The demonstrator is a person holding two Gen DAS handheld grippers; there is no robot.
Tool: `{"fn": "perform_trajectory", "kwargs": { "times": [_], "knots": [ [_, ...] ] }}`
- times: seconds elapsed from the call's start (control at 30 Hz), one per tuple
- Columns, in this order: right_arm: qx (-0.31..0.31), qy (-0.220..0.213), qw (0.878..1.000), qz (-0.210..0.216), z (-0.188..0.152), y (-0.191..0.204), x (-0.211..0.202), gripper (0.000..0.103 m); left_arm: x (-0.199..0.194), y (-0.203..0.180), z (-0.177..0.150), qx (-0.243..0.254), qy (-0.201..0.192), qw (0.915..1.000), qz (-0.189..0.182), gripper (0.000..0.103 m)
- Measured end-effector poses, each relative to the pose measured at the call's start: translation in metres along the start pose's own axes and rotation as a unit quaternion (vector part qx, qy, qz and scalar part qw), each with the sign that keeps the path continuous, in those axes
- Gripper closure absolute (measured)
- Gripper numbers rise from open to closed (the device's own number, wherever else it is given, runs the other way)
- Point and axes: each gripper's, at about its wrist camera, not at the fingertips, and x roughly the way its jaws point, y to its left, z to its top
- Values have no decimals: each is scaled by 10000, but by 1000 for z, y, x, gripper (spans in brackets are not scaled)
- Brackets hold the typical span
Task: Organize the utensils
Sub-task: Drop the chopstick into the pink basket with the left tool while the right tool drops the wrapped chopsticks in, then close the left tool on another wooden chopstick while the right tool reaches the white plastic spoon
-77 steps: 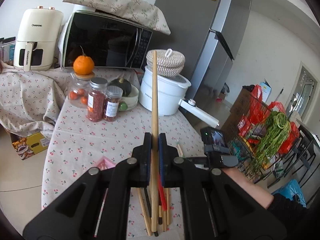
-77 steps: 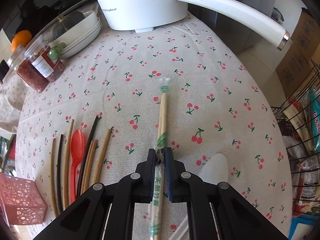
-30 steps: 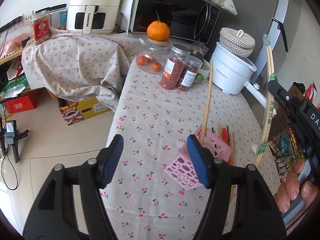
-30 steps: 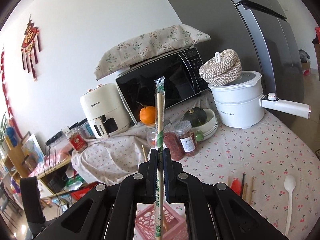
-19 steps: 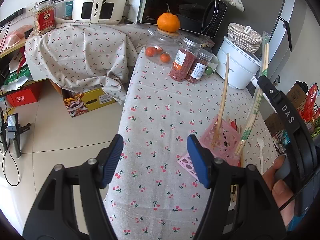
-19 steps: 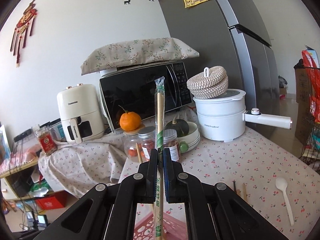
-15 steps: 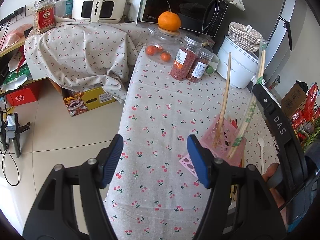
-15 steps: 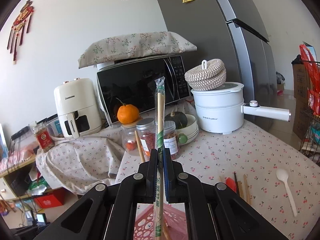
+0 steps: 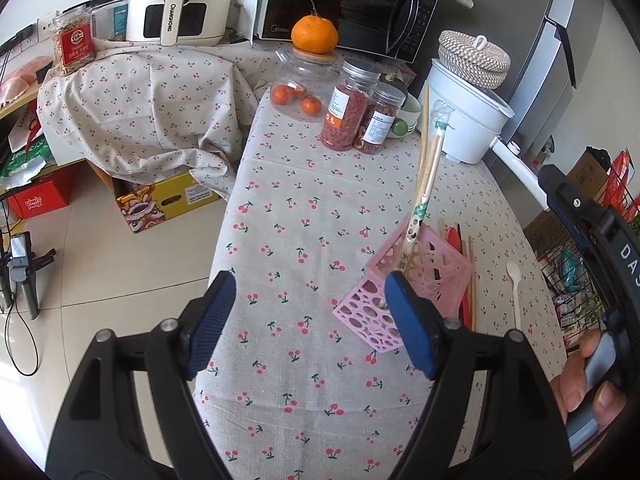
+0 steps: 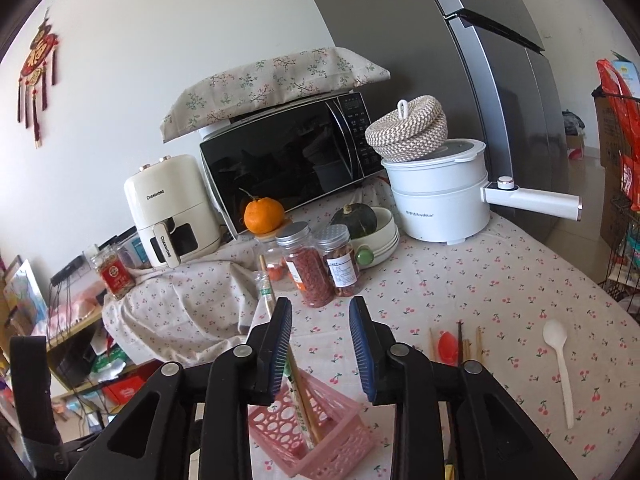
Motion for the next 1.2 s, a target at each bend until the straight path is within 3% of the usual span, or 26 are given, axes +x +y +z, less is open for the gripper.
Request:
{"fn": "perform_trajectory", "kwargs": {
  "times": [0.4,0.7,0.93,1.1,1.2],
  "knots": [
    [-250,724,9968,-240,34,-89,-26,35,-17,-52,-9,462,29,9989,-105,17],
    [22,1354,9886,-666,39,-161,-30,24,-21,-115,-22,1150,128,9928,-314,10],
    [329,1849,9773,-981,37,-206,-28,22,4,-168,-35,1552,737,9839,-502,10],
    [423,2471,9625,-1038,35,-235,-10,21,39,-201,-31,1427,1543,9736,-896,11],
    [378,2729,9552,-1080,31,-248,1,21,65,-214,-25,1216,1877,9694,-1010,26]
  ]
}}
